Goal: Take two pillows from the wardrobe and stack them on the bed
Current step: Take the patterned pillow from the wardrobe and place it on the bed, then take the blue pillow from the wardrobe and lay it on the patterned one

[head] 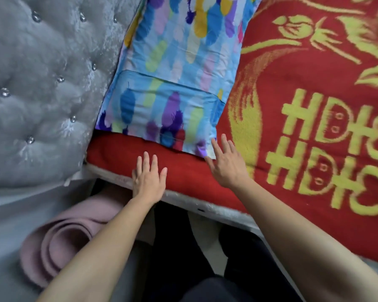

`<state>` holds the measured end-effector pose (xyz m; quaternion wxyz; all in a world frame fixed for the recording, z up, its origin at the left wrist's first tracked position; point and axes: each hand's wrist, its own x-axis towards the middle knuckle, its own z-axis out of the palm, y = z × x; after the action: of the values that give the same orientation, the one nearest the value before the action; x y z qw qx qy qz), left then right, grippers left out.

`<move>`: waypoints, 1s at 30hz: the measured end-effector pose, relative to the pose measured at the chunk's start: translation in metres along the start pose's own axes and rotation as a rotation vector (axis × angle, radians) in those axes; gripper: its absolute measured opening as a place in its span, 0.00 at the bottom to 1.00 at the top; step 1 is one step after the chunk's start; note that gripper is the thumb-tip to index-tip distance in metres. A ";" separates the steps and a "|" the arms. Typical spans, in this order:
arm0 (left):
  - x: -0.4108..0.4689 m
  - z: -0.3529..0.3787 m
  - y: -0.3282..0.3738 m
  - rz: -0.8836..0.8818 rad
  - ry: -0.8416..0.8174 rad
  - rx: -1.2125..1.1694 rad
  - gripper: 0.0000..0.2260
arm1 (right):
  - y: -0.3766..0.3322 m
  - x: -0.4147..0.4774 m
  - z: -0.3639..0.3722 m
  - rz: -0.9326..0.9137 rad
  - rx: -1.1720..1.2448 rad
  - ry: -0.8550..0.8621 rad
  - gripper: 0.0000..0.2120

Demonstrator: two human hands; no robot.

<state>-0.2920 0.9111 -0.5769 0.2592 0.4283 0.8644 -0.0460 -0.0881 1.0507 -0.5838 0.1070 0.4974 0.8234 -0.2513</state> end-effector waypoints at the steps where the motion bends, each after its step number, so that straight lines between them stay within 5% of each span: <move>1: -0.021 -0.005 0.013 -0.004 0.029 -0.006 0.28 | 0.007 -0.020 -0.011 -0.016 -0.011 0.017 0.32; 18: -0.272 -0.241 0.157 0.186 0.854 0.089 0.30 | 0.038 -0.241 -0.285 -0.255 -0.085 0.839 0.33; 25: -0.383 -0.178 0.121 0.259 0.967 0.078 0.30 | 0.034 -0.350 -0.236 -0.284 -0.175 0.818 0.35; 30: -0.457 -0.144 0.080 0.152 0.994 0.050 0.30 | 0.013 -0.418 -0.205 -0.403 -0.234 0.743 0.35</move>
<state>-0.0616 0.6777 -0.2190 -0.1917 0.4662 0.8483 0.1620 0.1395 0.8420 -0.2353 -0.1920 0.3677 0.9096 0.0235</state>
